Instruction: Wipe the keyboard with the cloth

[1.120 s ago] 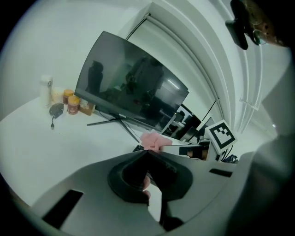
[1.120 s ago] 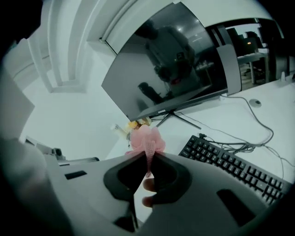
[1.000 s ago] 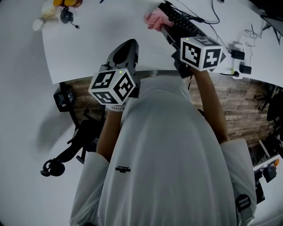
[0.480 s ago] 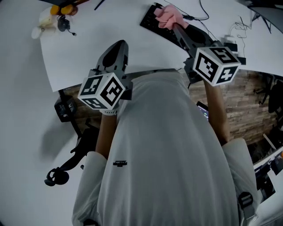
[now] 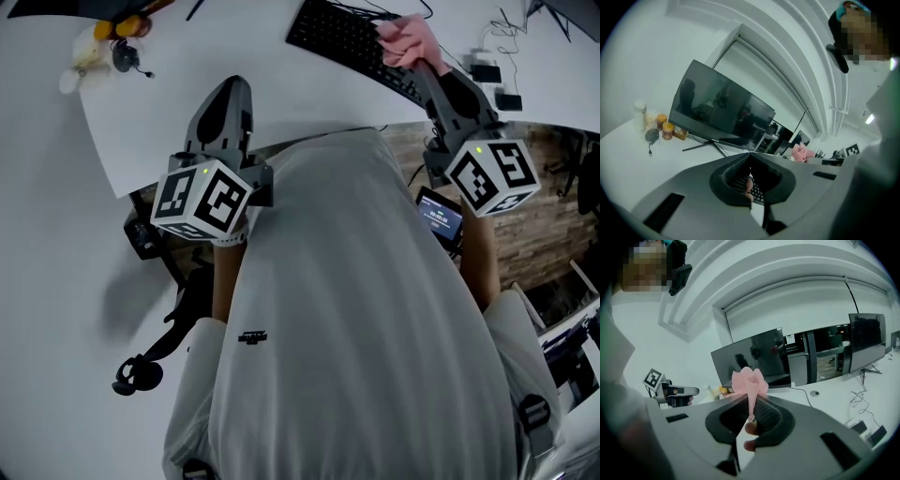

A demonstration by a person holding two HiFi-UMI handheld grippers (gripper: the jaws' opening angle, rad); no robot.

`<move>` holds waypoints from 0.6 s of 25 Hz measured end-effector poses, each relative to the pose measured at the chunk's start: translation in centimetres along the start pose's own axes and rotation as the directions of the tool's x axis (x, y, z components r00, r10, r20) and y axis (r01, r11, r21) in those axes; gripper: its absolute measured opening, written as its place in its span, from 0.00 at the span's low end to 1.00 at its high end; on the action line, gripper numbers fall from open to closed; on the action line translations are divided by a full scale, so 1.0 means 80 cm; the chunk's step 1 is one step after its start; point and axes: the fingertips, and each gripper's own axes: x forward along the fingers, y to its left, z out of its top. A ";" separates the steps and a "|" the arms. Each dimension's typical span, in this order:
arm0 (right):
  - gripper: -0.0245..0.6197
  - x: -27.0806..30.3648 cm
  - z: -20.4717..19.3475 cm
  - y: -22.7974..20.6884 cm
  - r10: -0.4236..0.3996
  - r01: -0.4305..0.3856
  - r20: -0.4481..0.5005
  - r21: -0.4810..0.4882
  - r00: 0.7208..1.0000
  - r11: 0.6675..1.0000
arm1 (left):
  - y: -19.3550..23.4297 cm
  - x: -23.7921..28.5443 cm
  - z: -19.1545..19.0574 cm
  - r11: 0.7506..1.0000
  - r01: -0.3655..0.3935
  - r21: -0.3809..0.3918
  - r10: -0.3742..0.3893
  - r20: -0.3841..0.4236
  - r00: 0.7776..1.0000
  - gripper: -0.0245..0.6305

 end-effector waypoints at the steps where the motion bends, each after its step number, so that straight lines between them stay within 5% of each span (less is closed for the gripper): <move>1: 0.09 -0.007 0.001 -0.001 -0.008 0.008 0.010 -0.003 1.000 1.000 | -0.001 0.001 0.001 1.000 0.003 0.013 -0.003 -0.002 1.000 0.06; 9: 0.09 -0.036 -0.004 -0.005 -0.091 0.092 0.074 -0.005 0.993 0.996 | -0.009 0.001 0.005 0.996 0.046 0.080 -0.044 -0.018 0.999 0.06; 15: 0.08 -0.019 -0.024 0.004 -0.124 0.126 0.026 -0.073 0.992 0.989 | -0.016 0.002 -0.002 0.993 0.053 0.110 -0.049 -0.036 0.998 0.06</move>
